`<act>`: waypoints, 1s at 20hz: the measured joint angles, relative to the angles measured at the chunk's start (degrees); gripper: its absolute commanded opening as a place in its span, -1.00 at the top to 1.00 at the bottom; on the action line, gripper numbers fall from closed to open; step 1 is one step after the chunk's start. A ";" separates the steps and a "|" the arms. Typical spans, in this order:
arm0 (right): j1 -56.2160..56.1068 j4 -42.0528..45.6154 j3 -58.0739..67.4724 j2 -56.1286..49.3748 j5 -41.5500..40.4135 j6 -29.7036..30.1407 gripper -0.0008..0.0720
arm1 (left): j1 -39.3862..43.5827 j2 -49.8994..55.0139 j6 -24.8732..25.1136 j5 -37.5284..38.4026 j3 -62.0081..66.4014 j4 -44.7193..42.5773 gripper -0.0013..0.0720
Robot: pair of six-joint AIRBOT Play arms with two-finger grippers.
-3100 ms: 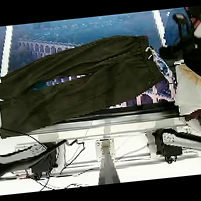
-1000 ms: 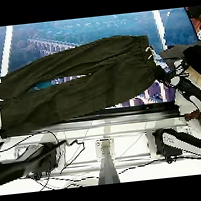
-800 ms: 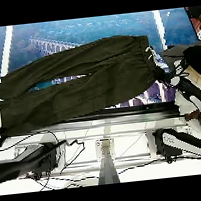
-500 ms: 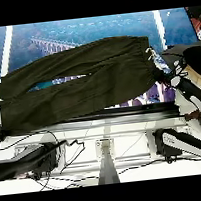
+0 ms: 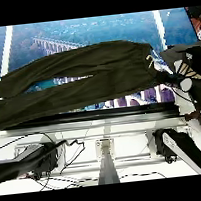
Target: Fold the clothes and pants, and hang the long-sleeved shirts on hangers.
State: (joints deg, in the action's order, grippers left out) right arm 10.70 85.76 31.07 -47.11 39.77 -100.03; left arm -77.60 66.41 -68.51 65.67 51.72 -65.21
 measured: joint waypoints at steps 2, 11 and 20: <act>-0.02 2.73 0.00 6.03 6.69 0.07 0.90 | 0.13 -0.09 0.20 0.20 0.90 -0.02 0.90; -0.02 7.98 2.54 23.54 20.09 -1.75 0.90 | 13.70 -0.04 1.75 -5.60 5.66 4.46 0.92; -0.02 7.48 10.99 2.54 3.41 -6.82 0.90 | 36.96 14.99 -16.63 -12.44 26.36 -9.84 0.92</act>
State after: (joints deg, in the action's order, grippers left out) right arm 10.68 93.23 42.06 -44.58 43.18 -106.85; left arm -40.64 81.41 -85.14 53.23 78.08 -75.05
